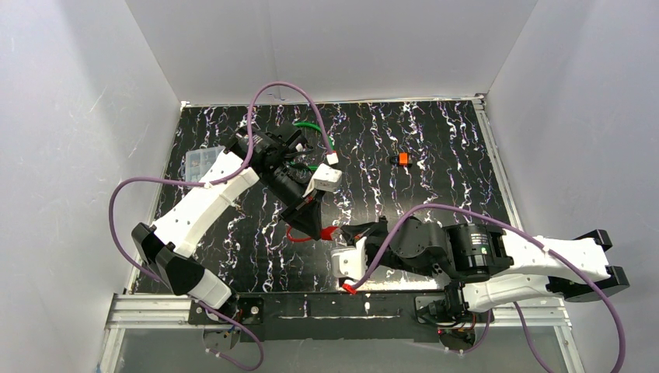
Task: Unlock with the key
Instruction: Unlock the lock.
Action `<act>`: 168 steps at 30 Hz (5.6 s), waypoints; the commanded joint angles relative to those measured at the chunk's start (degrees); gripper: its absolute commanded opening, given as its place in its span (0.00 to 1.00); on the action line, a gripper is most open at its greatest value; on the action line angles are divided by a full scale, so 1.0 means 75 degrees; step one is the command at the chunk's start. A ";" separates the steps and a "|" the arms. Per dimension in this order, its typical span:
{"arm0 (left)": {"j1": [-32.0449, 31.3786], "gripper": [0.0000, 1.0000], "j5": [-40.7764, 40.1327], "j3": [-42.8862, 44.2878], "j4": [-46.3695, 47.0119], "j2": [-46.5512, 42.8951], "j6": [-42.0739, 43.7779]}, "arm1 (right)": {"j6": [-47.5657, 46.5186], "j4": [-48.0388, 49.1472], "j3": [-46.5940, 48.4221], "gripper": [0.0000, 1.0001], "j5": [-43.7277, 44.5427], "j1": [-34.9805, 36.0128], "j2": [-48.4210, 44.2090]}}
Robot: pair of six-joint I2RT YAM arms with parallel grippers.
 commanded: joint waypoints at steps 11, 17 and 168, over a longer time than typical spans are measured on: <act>-0.0023 0.00 0.0142 0.0323 -0.0488 -0.0199 -0.0131 | -0.0005 0.0567 -0.0220 0.01 -0.0186 0.0068 -0.0011; -0.0023 0.00 0.0123 0.0364 -0.0488 -0.0189 -0.0168 | 0.0026 0.0472 -0.0252 0.01 -0.0211 0.0069 -0.0046; -0.0101 0.00 -0.0853 -0.0204 0.2620 -0.1191 -0.2668 | 0.3332 0.1028 -0.0858 0.70 -0.0528 0.0529 -0.1590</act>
